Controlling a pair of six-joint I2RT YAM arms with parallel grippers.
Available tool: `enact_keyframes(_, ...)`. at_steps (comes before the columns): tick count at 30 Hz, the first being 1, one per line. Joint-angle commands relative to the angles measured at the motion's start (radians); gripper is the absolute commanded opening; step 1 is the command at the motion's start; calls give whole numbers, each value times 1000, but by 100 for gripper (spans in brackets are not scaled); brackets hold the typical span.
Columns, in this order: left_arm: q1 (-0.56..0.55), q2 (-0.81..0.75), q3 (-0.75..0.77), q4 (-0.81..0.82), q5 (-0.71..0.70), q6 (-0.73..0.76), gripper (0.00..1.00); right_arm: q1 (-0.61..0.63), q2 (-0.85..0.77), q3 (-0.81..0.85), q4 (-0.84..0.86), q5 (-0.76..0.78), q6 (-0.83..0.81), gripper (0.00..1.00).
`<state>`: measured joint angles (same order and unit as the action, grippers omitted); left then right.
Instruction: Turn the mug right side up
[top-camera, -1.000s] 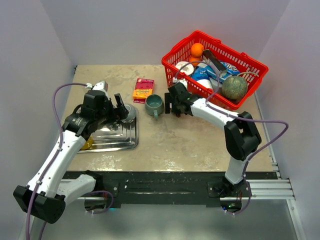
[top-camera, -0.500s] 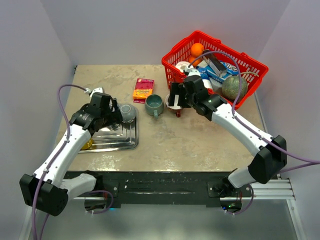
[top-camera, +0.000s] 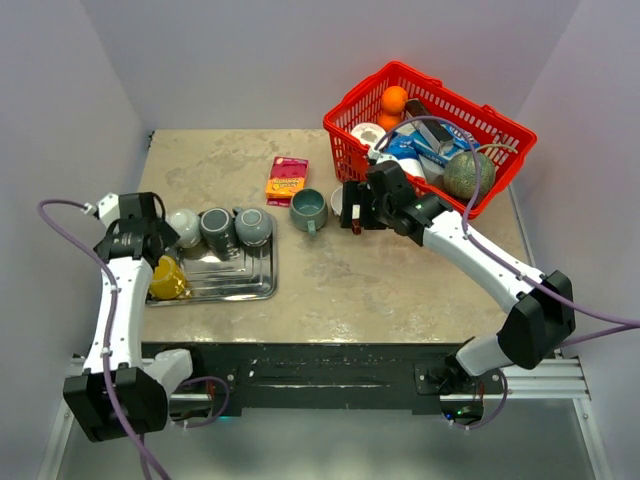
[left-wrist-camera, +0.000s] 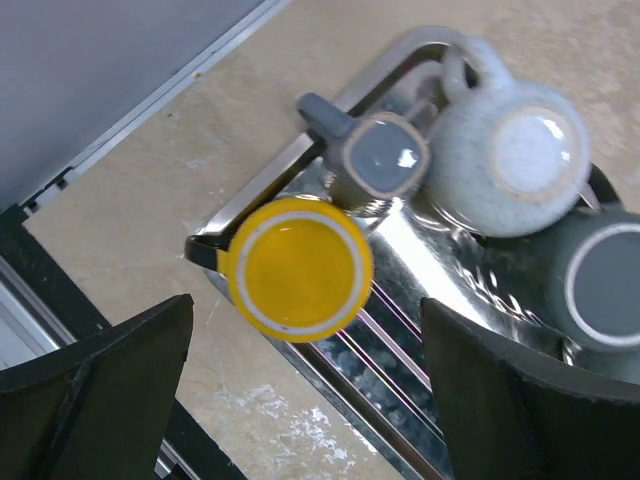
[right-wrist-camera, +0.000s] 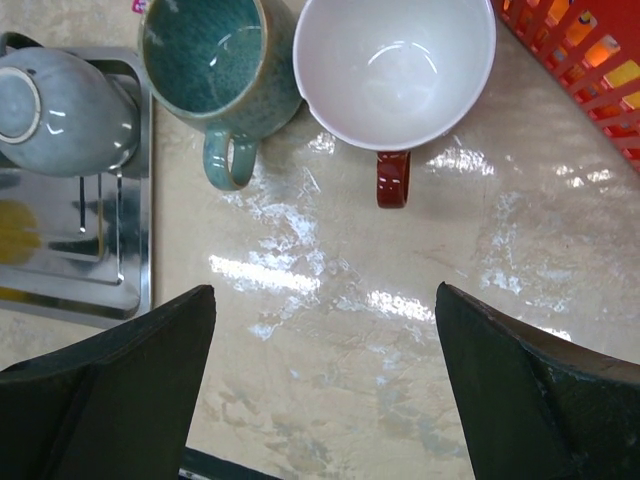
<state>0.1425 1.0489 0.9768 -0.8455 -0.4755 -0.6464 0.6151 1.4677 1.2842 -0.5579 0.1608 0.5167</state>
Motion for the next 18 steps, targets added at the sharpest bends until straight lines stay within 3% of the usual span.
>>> enact_keyframes(1,135,-15,-36,71,0,-13,99,-5,-6,52,-62,-13,9,94)
enact_keyframes(12,344,-1,-165,184,201,27,99,-8,-21,27,-57,-26,-1,94)
enact_keyframes(18,361,72,-197,263,334,73,99,-8,-21,29,-56,-27,2,94)
